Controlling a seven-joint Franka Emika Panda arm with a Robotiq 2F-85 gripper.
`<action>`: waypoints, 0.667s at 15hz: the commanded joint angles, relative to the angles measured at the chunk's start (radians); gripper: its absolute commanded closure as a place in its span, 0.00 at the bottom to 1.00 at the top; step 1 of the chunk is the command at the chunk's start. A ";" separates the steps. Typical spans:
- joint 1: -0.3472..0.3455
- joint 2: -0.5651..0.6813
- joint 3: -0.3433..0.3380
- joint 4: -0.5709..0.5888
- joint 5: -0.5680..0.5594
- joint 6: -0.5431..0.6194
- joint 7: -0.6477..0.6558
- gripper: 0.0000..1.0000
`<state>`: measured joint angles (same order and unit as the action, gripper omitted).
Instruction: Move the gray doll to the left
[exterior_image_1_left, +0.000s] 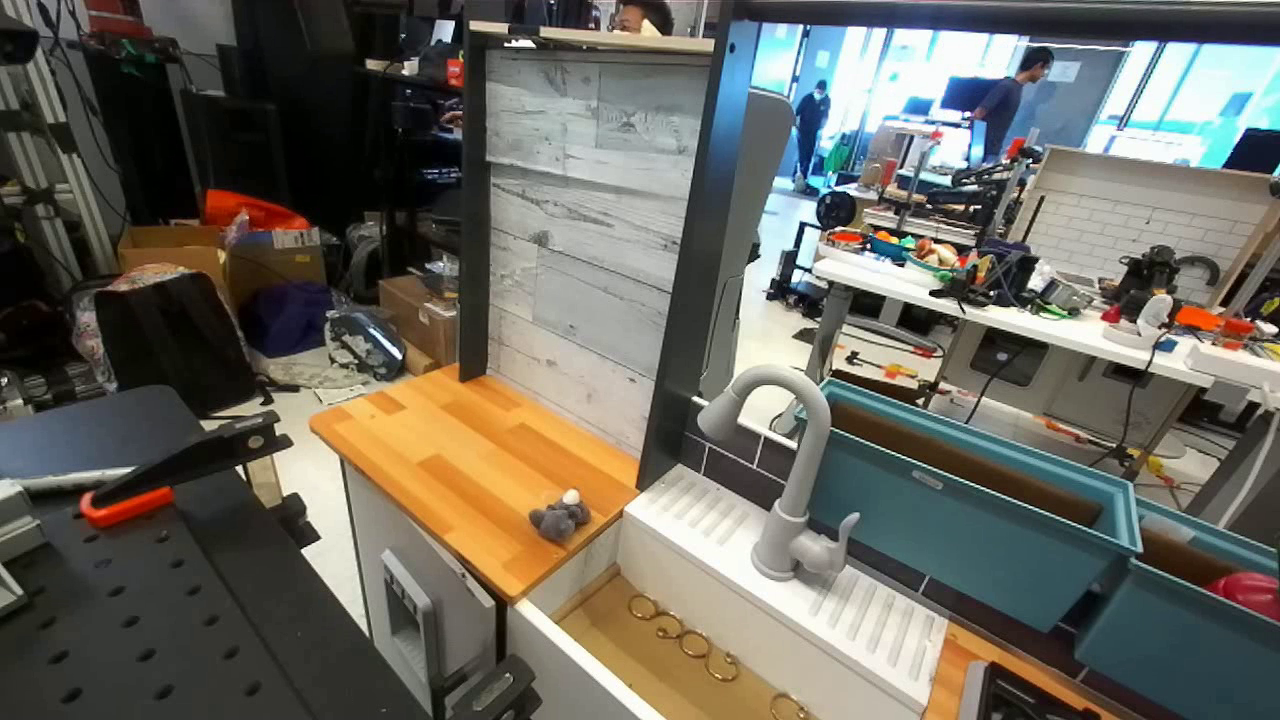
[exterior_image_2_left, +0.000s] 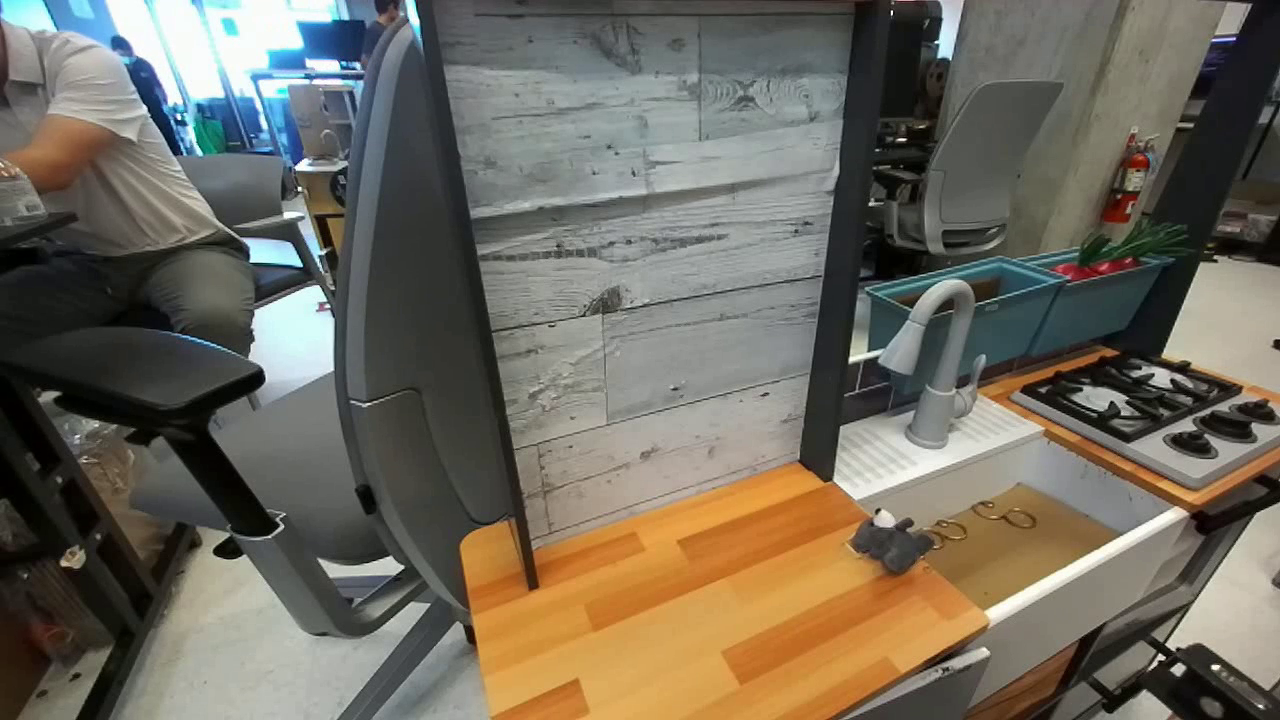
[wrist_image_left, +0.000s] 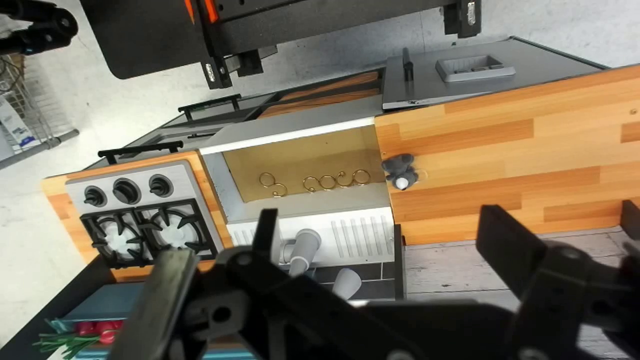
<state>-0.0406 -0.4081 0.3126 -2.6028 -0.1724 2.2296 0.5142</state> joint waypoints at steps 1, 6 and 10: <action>0.009 0.037 -0.040 0.014 -0.031 0.029 -0.017 0.00; -0.016 0.168 -0.084 0.045 -0.090 0.160 -0.034 0.00; -0.031 0.346 -0.135 0.073 -0.158 0.306 -0.022 0.00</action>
<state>-0.0590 -0.2034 0.2144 -2.5807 -0.2809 2.4511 0.4927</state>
